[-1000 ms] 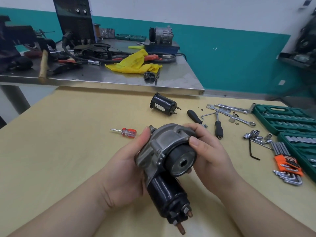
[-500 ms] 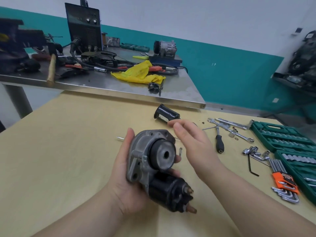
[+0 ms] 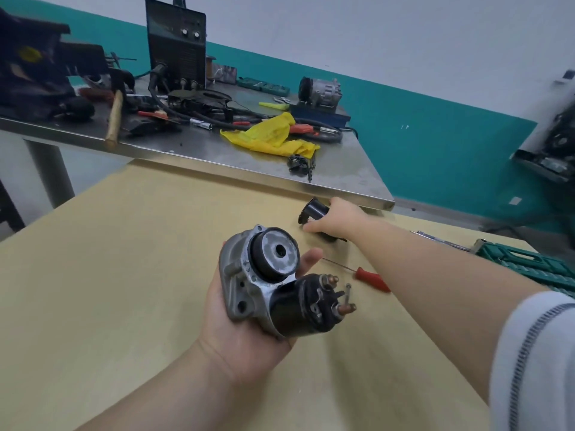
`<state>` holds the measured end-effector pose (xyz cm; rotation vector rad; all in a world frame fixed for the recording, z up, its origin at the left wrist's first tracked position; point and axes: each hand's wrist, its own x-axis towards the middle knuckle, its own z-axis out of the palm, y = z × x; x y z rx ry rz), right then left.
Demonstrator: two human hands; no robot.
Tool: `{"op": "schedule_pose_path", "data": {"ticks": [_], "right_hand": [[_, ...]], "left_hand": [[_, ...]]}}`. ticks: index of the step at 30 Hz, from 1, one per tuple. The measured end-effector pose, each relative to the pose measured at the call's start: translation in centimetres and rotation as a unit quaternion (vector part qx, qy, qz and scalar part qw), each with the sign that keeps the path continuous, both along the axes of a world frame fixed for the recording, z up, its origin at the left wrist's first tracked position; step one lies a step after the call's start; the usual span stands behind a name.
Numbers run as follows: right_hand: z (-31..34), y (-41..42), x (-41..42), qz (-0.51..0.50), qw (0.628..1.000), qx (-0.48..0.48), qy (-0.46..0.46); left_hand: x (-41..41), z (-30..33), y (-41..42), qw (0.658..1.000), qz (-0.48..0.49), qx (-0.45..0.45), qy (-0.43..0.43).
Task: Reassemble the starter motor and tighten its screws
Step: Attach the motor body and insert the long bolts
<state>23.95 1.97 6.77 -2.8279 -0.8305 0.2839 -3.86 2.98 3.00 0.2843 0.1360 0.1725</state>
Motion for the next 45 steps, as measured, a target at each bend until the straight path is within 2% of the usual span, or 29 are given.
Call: {"op": "schedule_pose_path", "data": {"ticks": [3,5,8,10,12,14,16,17,20,25,27,29,32,39,43,45], "right_hand": [[-1.0,0.8,0.3,-0.037,0.999,-0.02,0.003],[-1.3,0.9,0.5,-0.055,0.998,0.008,0.002],[-1.8,0.2,0.6,-0.047,0.992,0.114,0.041],[-1.7,-0.6,0.3,-0.051,0.964,0.239,0.1],[-0.9,-1.9,-0.7,-0.048,0.913,0.359,0.19],[0.3,-3.8,-2.3,-0.029,0.842,0.447,0.3],[1.2,-6.5,-4.3,-0.006,0.768,0.494,0.408],[1.5,-8.0,-5.4,0.007,0.743,0.5,0.445],[1.2,-12.7,-8.6,0.036,0.703,0.501,0.503],[-1.9,-18.1,-11.9,0.041,0.559,0.564,0.606],[-3.2,-19.0,-12.7,0.047,0.535,0.587,0.606],[-3.9,-19.4,-12.9,0.063,0.562,0.602,0.564],[-4.1,-19.8,-12.4,0.119,0.654,0.589,0.46],[-2.8,-21.0,-13.1,0.196,0.699,0.577,0.375],[-1.8,-21.3,-14.3,0.155,0.786,0.552,0.231],[-1.5,-21.2,-14.7,0.147,0.804,0.545,0.187]], "left_hand": [[0.0,0.0,0.0,1.0,0.004,0.003,-0.007],[0.2,-0.1,0.0,1.0,0.007,0.001,-0.013],[0.4,-0.3,0.3,1.0,0.008,-0.002,-0.005],[0.6,-0.6,0.5,1.0,0.012,-0.007,0.013],[0.9,-0.9,0.5,0.999,0.017,-0.012,0.033],[1.0,-1.3,0.5,0.999,0.025,-0.016,0.035],[1.2,-1.6,0.5,0.999,0.033,-0.025,0.036],[1.3,-1.7,0.4,0.998,0.04,-0.027,0.033],[1.3,-2.0,0.3,0.998,0.051,-0.012,0.023],[1.2,-1.6,0.3,0.997,0.056,0.02,0.055],[1.1,-1.5,0.1,0.995,0.072,0.028,0.062],[0.9,-1.4,-0.2,0.994,0.083,0.033,0.065],[0.6,-1.1,-0.4,0.993,0.085,0.045,0.075],[-0.2,-0.2,-0.5,0.992,0.058,0.099,0.053],[-0.5,0.5,-0.9,0.99,0.04,0.114,0.069],[-0.6,0.7,-1.0,0.988,0.039,0.126,0.081]]}}
